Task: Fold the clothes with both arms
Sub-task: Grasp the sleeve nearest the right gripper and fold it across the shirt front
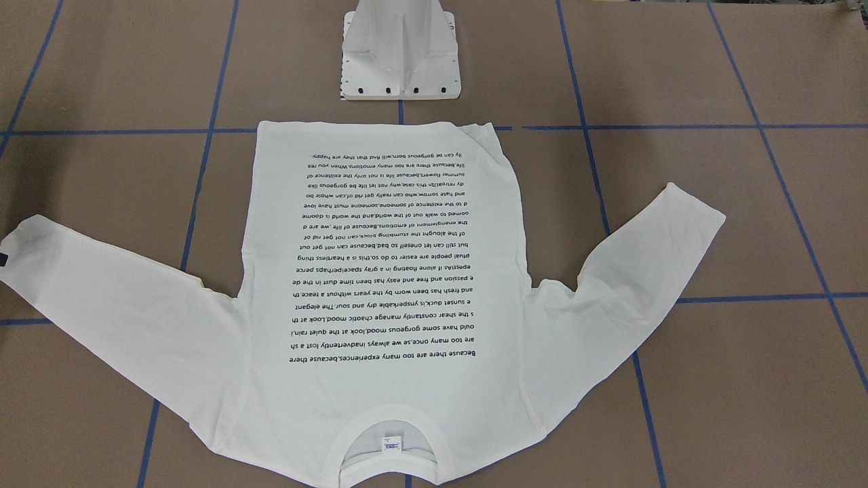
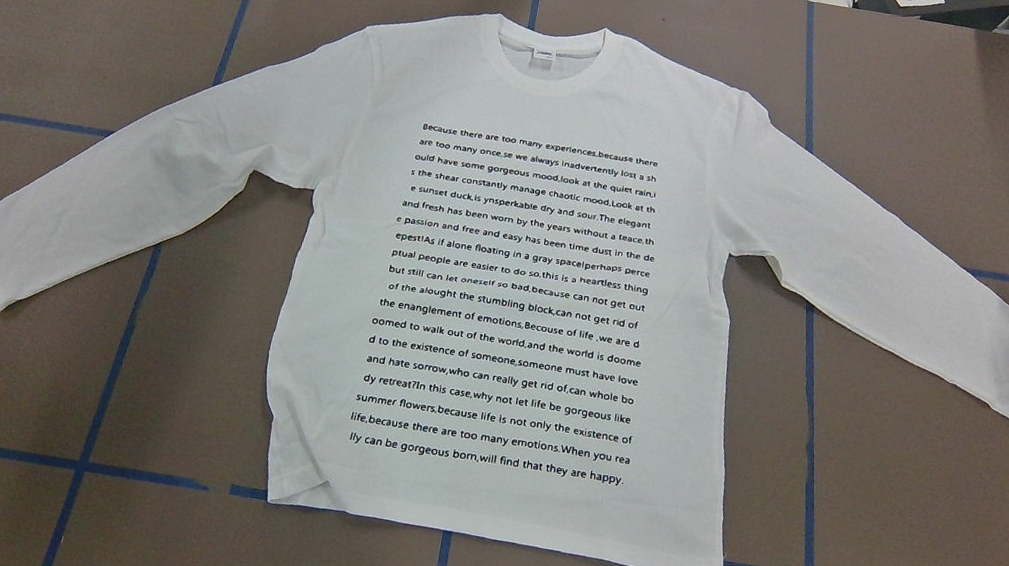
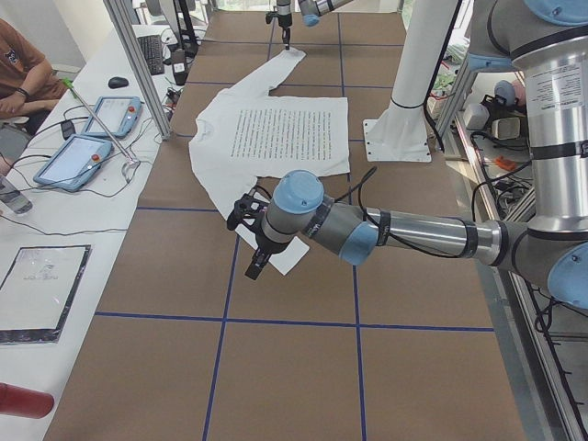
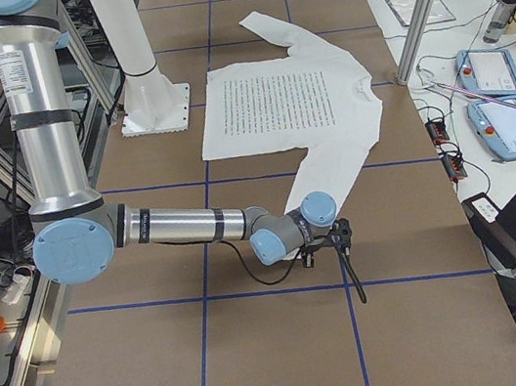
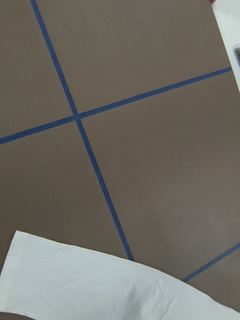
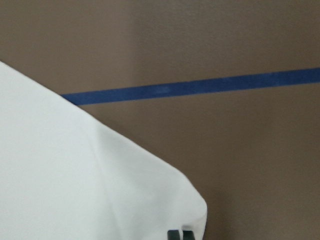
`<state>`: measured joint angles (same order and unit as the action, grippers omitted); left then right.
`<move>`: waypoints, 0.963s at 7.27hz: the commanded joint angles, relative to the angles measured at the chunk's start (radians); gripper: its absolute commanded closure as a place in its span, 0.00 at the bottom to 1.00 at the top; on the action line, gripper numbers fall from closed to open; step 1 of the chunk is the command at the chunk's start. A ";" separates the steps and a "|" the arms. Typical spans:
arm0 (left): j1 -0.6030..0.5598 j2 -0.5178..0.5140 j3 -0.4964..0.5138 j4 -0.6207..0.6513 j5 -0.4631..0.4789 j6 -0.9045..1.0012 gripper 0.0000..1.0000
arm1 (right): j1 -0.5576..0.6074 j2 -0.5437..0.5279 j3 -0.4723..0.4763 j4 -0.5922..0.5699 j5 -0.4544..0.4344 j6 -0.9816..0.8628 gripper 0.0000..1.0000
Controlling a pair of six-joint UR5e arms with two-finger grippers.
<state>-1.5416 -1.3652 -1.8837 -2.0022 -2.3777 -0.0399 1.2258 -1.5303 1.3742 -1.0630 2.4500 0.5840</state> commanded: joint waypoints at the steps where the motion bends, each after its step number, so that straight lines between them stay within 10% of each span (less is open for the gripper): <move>1: 0.000 0.000 -0.002 -0.001 -0.002 0.000 0.00 | 0.003 0.007 0.179 -0.124 0.050 0.093 1.00; 3: 0.000 0.000 0.000 -0.001 -0.014 0.000 0.00 | -0.053 0.132 0.302 -0.210 0.052 0.381 1.00; 7: 0.000 0.000 0.002 -0.004 -0.031 0.006 0.00 | -0.236 0.587 0.263 -0.310 -0.001 0.811 1.00</move>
<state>-1.5416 -1.3648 -1.8827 -2.0052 -2.4069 -0.0346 1.0495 -1.0733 1.6525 -1.3580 2.4777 1.2779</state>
